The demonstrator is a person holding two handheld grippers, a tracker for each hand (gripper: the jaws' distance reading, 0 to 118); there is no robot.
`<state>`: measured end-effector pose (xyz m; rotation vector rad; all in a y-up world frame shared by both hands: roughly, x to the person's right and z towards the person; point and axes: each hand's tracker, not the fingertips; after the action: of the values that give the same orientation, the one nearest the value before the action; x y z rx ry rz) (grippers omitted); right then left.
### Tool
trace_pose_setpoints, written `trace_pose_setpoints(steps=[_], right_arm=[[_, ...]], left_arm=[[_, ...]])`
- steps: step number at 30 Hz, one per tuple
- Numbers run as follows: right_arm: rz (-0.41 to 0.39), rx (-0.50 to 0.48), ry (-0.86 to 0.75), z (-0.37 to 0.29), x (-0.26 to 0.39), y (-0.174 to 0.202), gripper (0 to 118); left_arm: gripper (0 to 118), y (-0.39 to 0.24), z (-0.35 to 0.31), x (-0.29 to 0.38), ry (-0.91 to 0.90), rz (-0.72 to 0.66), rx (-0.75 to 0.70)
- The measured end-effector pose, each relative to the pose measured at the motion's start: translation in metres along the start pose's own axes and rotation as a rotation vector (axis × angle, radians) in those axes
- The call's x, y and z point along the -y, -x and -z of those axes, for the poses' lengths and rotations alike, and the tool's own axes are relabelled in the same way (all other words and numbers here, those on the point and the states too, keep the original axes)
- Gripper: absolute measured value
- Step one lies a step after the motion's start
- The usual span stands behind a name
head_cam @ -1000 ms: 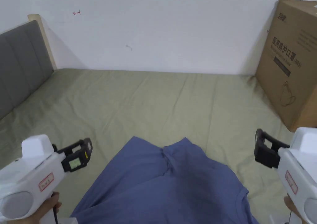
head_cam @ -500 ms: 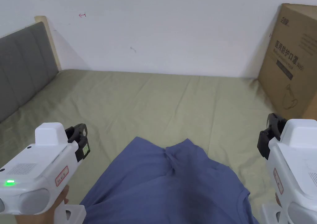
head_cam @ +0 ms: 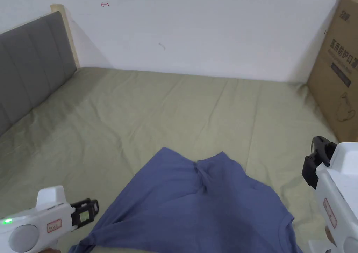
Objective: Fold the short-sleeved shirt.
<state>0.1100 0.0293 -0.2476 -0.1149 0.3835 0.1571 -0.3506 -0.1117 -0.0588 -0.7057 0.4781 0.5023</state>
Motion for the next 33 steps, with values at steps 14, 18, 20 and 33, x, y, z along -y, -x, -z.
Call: trace_pose_setpoints(steps=[14, 18, 20, 33], right_arm=[[-0.002, -0.002, 0.102, 0.015, 0.025, -0.003, 0], [-0.001, 0.004, 0.146, 0.023, 0.033, -0.006, 0], [0.013, 0.000, 0.194, 0.032, 0.041, -0.009, 0], [0.049, -0.082, 0.645, 0.204, 0.137, -0.037, 88]], left_arm=[[34, 0.024, 0.079, 0.064, 0.211, 0.094, -0.147], [6, 0.018, 0.073, 0.066, 0.170, 0.039, -0.070], [6, 0.015, 0.070, 0.066, 0.156, 0.063, -0.088], [6, 0.011, 0.041, 0.036, 0.069, -0.019, -0.011]])
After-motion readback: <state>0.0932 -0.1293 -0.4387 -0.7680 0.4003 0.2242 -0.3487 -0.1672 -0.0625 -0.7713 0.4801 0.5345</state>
